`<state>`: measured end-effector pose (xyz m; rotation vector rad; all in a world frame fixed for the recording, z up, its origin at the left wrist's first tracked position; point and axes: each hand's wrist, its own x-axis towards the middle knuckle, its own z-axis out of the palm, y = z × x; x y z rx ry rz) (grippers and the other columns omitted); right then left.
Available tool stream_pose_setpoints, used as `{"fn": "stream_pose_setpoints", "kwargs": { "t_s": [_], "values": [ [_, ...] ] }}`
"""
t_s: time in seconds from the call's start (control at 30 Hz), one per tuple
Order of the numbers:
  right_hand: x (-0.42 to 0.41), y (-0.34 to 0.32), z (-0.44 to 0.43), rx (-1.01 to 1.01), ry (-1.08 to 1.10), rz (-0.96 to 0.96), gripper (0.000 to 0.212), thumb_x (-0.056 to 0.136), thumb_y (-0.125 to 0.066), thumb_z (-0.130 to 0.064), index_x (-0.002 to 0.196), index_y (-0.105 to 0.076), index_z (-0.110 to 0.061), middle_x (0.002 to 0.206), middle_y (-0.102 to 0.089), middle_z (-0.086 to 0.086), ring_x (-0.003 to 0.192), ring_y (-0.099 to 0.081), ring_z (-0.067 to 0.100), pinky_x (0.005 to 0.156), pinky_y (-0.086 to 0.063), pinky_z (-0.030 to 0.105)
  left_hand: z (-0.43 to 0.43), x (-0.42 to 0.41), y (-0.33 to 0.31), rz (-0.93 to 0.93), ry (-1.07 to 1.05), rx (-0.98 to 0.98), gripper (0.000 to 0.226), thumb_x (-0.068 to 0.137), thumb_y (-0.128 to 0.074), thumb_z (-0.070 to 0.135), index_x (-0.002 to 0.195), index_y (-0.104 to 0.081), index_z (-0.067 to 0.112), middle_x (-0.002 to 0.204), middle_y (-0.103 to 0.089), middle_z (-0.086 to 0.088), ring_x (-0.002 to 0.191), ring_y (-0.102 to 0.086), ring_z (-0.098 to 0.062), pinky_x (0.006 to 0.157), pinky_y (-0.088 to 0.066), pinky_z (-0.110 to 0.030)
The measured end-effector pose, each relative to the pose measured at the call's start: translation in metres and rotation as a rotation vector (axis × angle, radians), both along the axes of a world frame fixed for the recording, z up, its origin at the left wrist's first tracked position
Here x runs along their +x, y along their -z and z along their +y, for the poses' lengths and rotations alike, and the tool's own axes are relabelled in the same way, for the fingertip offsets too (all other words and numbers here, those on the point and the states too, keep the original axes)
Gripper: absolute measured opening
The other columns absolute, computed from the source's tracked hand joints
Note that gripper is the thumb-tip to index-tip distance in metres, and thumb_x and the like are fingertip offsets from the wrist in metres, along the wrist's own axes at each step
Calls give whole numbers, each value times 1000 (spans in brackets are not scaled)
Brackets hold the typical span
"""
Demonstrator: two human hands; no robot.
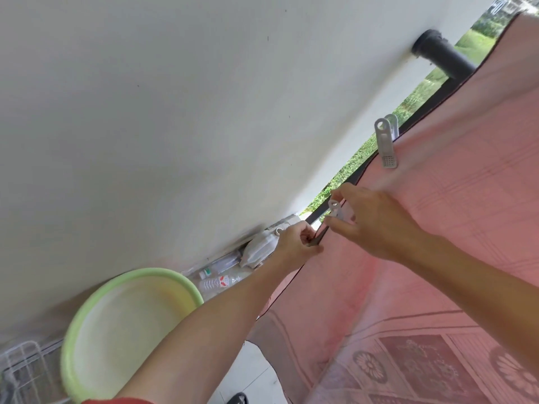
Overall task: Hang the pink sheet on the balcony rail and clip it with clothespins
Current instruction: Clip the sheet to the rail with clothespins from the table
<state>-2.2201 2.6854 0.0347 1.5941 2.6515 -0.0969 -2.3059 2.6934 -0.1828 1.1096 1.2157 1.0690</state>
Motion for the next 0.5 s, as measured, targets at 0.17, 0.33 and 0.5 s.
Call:
{"fn": "stream_pose_setpoints", "kwargs": {
  "t_s": [0.17, 0.33, 0.5],
  "values": [
    [-3, 1, 4, -41, 45, 41, 28, 88, -62, -43, 105, -57, -22, 84, -64, -9, 75, -61, 18, 68, -47, 34, 2, 3, -2, 223, -39, 93, 22, 67, -77, 11, 63, -60, 25, 72, -66, 0, 72, -62, -20, 73, -53, -39],
    [-6, 1, 7, -67, 53, 31, 32, 87, -62, -47, 107, -58, -23, 104, -68, -1, 77, -63, 19, 75, -52, 40, -7, 13, 6, 276, -169, 145, 17, 68, -82, 16, 72, -66, 14, 74, -61, 5, 66, -51, -10, 62, -35, -8],
    [-9, 0, 6, -45, 19, -10, 34, 89, -62, -46, 111, -59, -21, 110, -66, -5, 79, -60, 17, 75, -48, 35, -14, 22, 7, 380, -249, 305, 7, 75, -72, 1, 70, -66, 3, 73, -61, -8, 63, -50, -16, 61, -38, -23]
  ]
}}
